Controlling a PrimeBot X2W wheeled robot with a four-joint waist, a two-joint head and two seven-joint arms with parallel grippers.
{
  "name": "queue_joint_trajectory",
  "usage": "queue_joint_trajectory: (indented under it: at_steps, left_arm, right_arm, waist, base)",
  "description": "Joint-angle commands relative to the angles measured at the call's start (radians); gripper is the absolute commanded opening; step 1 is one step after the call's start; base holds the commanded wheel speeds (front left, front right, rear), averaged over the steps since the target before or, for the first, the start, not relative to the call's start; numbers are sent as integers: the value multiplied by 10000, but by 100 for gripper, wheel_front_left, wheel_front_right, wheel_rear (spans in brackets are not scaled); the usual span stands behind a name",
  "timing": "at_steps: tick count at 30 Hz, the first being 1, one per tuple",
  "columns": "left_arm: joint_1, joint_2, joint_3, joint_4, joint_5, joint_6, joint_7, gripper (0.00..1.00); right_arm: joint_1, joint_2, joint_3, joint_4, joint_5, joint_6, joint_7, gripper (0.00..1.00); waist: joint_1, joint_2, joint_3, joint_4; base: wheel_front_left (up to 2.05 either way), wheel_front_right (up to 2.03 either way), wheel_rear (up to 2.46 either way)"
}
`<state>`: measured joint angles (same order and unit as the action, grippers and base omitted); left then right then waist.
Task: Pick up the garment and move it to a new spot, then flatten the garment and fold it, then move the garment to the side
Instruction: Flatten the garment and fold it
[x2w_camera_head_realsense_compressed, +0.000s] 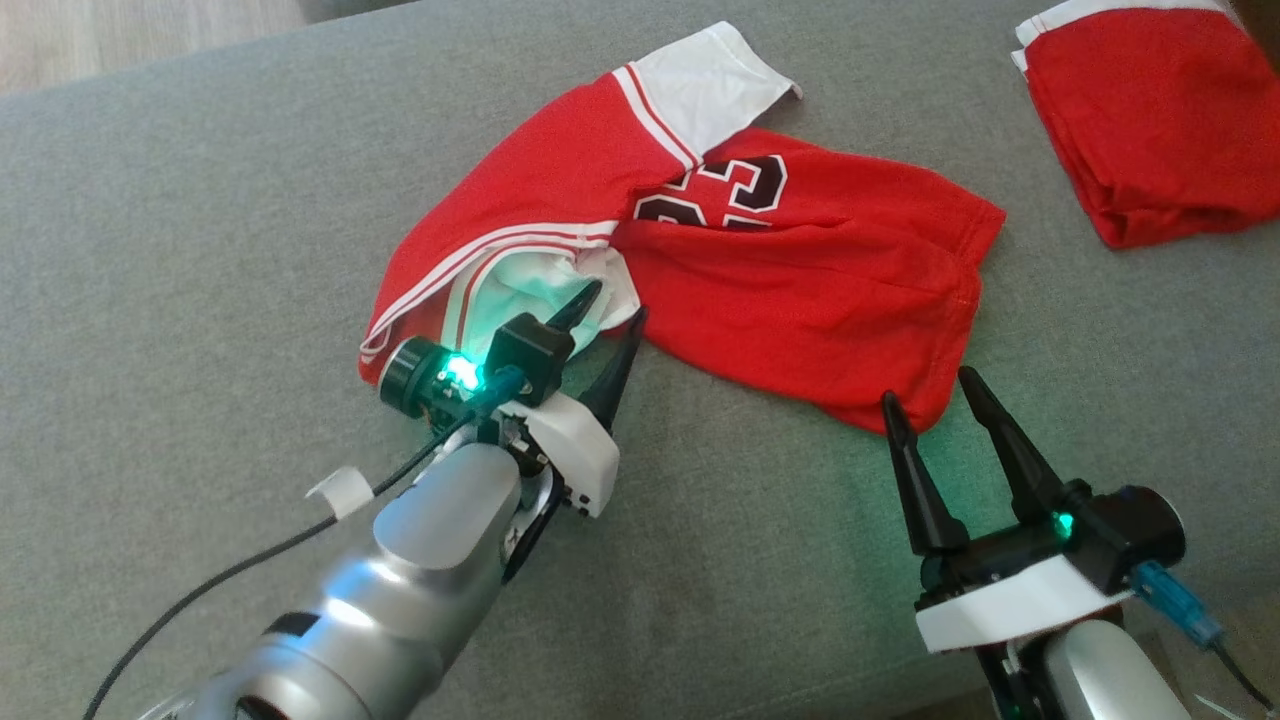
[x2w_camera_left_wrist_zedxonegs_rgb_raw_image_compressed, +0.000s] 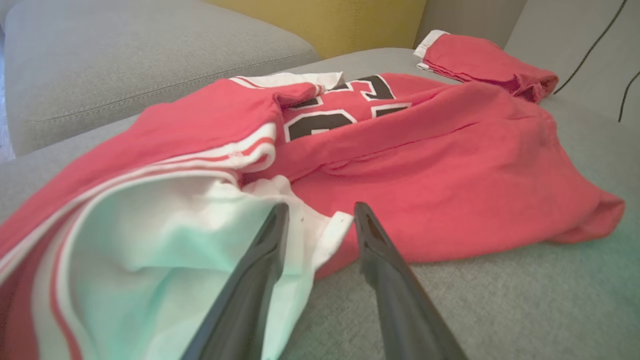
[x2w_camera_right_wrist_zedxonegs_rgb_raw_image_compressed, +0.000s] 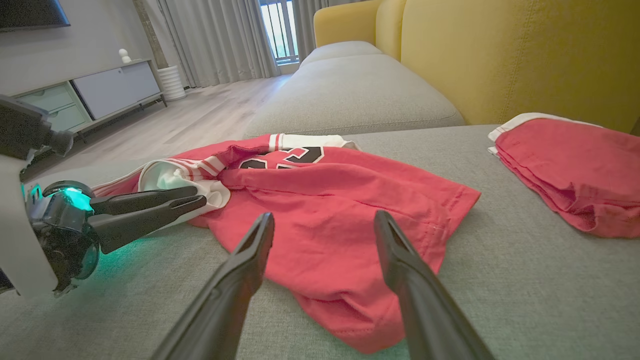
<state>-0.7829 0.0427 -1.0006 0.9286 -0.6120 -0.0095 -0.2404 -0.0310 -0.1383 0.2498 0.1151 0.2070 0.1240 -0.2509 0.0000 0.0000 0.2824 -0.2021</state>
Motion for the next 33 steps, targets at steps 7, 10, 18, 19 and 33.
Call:
queue_joint_trajectory:
  at_steps: [7,10,18,19,33]
  left_arm:
    - [-180,77,83,-227,-405,-19,-159,49]
    - [-209,77,-141,-162,-445,-28,-162,47]
    - [-456,76,-692,6,-291,260,-184,0]
    - [-479,76,-697,15,-297,312,-189,0]
    - [331,825,467,-2464,680,1034,-212,0]
  right_arm:
    - [9,-93,273,-243,22,67,-109,100]
    - [-23,-136,310,-241,50,67,-109,100]
    - [-93,-182,279,-291,65,67,-109,100]
    - [-96,-179,270,-291,65,67,-109,100]
    - [45,-89,-60,-233,17,67,-109,100]
  waist:
    - [0,0,-117,27]
    - [0,0,-106,-5]
    - [0,0,60,-60]
    - [0,0,72,-55]
    - [0,0,-344,310]
  base:
    - [0,0,0]
    - [0,0,0]
    - [0,0,0]
    - [0,0,0]
    - [0,0,0]
